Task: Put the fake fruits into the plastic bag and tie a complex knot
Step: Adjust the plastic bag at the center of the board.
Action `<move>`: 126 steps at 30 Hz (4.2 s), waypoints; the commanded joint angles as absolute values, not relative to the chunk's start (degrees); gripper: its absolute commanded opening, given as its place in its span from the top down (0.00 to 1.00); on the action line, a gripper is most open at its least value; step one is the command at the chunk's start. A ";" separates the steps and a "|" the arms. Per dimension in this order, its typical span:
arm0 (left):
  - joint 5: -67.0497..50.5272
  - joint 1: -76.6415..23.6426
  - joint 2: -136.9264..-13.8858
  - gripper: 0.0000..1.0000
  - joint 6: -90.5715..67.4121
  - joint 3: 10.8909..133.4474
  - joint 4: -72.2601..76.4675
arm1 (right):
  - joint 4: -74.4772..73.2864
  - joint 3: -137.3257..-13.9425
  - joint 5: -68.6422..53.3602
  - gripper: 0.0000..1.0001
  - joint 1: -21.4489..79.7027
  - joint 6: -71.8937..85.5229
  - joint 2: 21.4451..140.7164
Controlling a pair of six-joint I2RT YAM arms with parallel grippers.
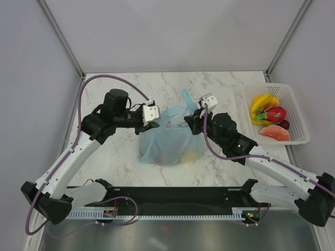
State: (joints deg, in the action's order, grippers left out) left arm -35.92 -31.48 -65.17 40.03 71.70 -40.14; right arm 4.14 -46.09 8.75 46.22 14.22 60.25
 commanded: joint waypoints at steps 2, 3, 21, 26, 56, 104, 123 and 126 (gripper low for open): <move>-39.90 -31.46 -57.85 0.61 40.52 68.04 -34.64 | 7.21 -46.14 10.98 1.00 46.14 15.29 58.36; -39.12 -31.46 -57.14 0.55 39.91 67.68 -34.19 | 7.03 -46.32 10.90 1.00 46.23 15.29 58.45; -18.40 -35.77 -54.92 0.00 21.73 63.19 -16.36 | 5.89 -48.08 10.46 1.00 46.14 16.70 58.71; -17.49 -38.22 -57.03 0.00 20.74 63.37 -15.12 | 5.71 -48.16 10.63 1.00 46.14 16.79 58.62; 16.18 -47.99 -62.32 0.56 20.39 59.85 -6.59 | 5.45 -47.20 12.57 1.00 46.14 17.05 56.95; -25.58 -45.09 -56.87 0.98 41.84 61.00 -21.01 | 0.09 -42.63 -9.93 0.98 45.97 10.55 47.99; -30.41 -44.47 -58.53 0.98 40.87 62.23 -21.36 | -4.04 -43.16 -10.37 0.80 45.97 11.78 47.55; -31.20 -44.56 -58.80 0.98 40.78 62.49 -21.45 | -4.39 -43.15 -10.81 0.74 45.97 11.78 47.20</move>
State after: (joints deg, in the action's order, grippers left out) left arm -28.97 -44.73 -58.50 40.40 61.17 -23.05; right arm -5.26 -42.65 -9.50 46.11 11.81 48.49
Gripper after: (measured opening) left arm 0.028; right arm 0.247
